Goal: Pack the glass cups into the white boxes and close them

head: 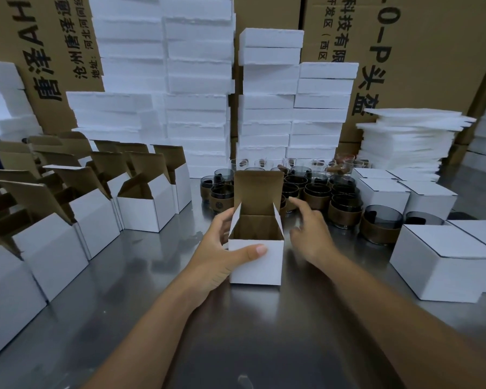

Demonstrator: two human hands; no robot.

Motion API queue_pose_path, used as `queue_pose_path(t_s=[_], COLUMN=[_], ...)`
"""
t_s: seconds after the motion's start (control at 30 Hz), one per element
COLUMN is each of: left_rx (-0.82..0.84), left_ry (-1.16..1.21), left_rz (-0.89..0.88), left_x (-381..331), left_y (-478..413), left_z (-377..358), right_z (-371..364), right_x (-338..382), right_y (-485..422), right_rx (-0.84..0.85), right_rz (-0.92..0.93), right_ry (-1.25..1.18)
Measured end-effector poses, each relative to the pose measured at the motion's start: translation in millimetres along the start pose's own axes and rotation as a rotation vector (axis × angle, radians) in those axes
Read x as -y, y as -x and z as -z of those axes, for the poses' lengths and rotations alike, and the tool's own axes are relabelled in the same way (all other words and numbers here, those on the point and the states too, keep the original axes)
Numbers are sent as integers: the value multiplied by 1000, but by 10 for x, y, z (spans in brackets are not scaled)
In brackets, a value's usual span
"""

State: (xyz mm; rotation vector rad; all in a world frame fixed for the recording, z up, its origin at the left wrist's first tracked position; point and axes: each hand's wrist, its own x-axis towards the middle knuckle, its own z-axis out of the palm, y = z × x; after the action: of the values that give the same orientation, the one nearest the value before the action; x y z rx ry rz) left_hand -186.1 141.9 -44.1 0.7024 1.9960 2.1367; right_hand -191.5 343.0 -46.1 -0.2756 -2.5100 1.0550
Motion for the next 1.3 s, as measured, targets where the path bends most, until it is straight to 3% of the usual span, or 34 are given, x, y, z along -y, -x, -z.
queue_pose_path(t_s=[0.17, 0.6, 0.83, 0.97, 1.1, 1.23, 1.3], left_rx=[13, 39, 40, -35, -234, -464, -454], left_ry=[1, -59, -216, -320, -423, -439, -337], left_rz=[-7, -32, 9, 2, -43, -251, -324], left_x=[8, -42, -17, 12, 17, -102, -176], left_y=[5, 45, 52, 89, 139, 273, 347], left_z=[-3, -43, -54, -59, -49, -122, -174], right_z=[-93, 170, 408, 411, 277, 224, 228], right_x=[41, 9, 150, 305, 337, 315, 311], right_y=[-169, 160, 642, 1023, 1202, 1250, 1252], right_rx=[79, -49, -307, -295, -298, -248, -222], right_rz=[21, -21, 11, 171, 203, 169, 144], right_ry=[42, -35, -323, -477, -515, -491, -506])
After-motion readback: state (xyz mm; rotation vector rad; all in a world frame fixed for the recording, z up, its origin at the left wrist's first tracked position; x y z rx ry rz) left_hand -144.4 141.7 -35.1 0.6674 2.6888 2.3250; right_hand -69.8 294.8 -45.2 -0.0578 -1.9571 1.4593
